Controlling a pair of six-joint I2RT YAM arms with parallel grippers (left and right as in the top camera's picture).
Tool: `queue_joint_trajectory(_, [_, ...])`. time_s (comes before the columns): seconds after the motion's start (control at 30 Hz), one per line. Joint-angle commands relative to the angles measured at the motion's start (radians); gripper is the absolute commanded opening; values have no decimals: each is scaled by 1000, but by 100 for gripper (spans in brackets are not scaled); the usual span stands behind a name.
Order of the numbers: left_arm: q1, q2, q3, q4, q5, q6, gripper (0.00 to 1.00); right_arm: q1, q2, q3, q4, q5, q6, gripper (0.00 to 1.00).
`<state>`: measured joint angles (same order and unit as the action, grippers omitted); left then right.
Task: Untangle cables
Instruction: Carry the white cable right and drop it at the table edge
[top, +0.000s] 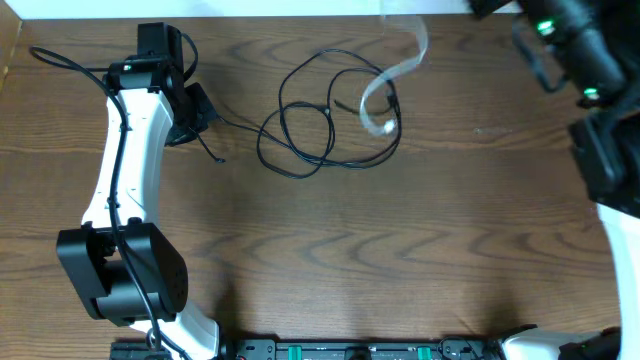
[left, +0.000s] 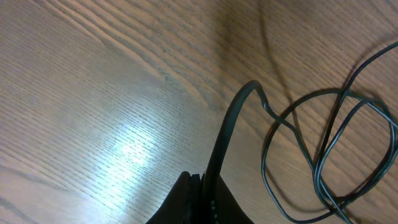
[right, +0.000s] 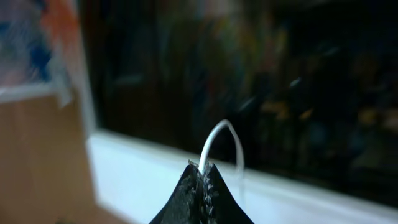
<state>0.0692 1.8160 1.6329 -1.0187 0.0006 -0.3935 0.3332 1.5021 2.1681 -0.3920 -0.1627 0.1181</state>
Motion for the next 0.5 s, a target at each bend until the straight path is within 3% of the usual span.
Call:
queue_joint_trajectory(0.0, [0,2,13,-1,-13,-5,7,-55,-15,34,-16,144,-35,1])
queue_joint_trajectory(0.47, [0,2,13,8,-13,-5,7,-457,148,34,-344,136,-37,1])
